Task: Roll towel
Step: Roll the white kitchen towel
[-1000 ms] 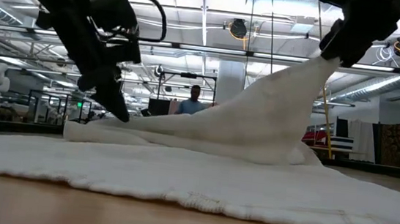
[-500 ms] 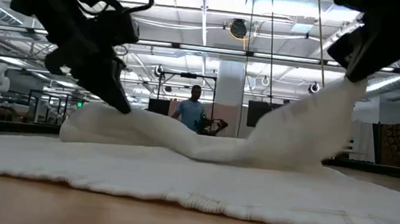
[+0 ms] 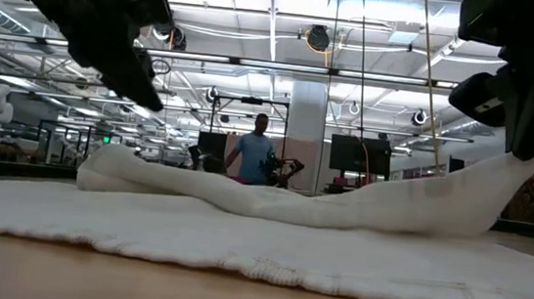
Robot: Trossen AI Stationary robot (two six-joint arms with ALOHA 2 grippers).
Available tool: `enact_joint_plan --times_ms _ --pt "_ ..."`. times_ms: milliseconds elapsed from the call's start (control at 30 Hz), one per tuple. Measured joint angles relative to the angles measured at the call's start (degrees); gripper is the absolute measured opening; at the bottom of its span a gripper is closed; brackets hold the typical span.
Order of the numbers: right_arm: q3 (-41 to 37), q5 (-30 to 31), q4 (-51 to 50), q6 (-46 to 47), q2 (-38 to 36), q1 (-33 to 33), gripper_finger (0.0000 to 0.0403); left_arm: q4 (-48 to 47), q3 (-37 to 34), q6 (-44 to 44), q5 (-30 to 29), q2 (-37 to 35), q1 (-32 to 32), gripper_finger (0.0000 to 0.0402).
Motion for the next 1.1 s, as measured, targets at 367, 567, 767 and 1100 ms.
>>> enact_joint_plan --times_ms 367,567,767,1100 --pt "0.0 1.5 0.3 0.0 0.2 0.0 0.0000 -27.8 0.0 -20.9 -21.2 -3.5 10.1 0.0208" --pt "0.0 1.9 0.8 0.0 0.2 0.0 0.0000 -24.8 0.0 -19.2 -12.1 -3.1 11.6 0.0223" --pt "0.0 1.9 0.8 -0.4 0.2 0.0 0.0000 -24.6 0.0 -18.7 -10.0 -0.2 11.1 0.0216" --pt "0.0 3.7 0.8 -2.7 0.2 0.0 0.0000 -14.9 0.0 -12.3 -3.3 3.0 9.1 0.0078"
